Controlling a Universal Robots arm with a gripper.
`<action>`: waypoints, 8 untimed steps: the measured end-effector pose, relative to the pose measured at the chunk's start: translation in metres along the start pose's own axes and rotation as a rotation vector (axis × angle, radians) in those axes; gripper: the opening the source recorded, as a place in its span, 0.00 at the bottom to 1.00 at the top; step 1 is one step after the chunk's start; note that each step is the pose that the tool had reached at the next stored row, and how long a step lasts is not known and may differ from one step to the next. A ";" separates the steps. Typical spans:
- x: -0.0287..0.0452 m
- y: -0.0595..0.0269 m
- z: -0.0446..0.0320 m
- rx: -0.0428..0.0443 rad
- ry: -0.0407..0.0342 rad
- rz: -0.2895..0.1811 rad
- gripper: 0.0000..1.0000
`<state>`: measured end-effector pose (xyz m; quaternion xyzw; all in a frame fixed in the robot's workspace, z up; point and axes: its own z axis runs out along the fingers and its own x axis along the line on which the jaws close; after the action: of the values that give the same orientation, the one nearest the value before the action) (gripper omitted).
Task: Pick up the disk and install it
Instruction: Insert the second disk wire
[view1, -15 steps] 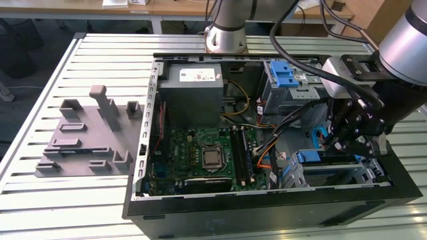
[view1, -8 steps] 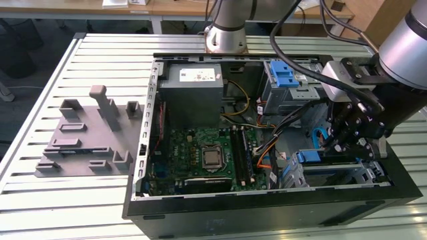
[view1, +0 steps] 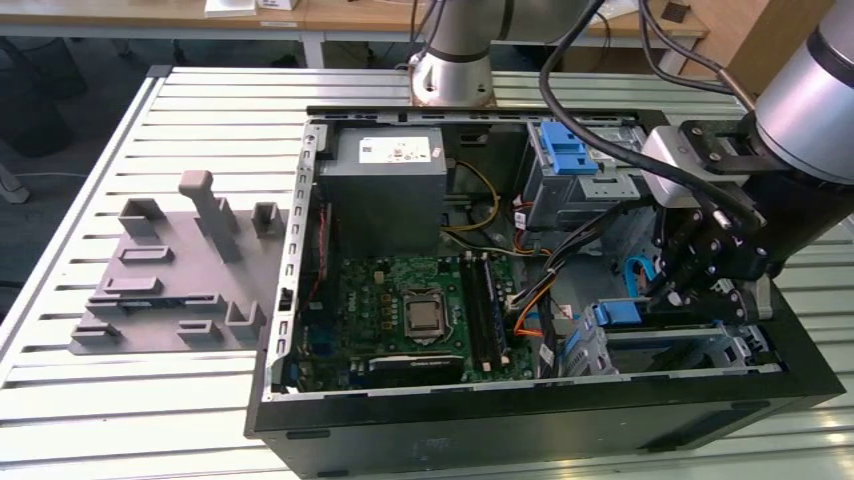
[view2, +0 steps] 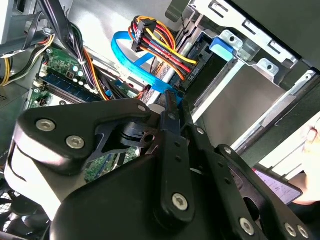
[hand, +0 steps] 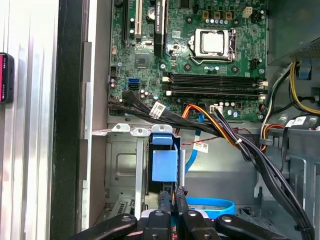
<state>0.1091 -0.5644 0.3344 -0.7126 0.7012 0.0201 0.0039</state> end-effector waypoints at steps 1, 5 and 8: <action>0.0000 0.0000 0.0001 0.0000 -0.0001 0.000 0.16; 0.0000 -0.0009 0.0005 0.0000 -0.0017 0.000 0.16; 0.0001 -0.0010 0.0011 0.0001 -0.0024 0.000 0.16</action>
<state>0.1100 -0.5645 0.3333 -0.7126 0.7013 0.0210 0.0047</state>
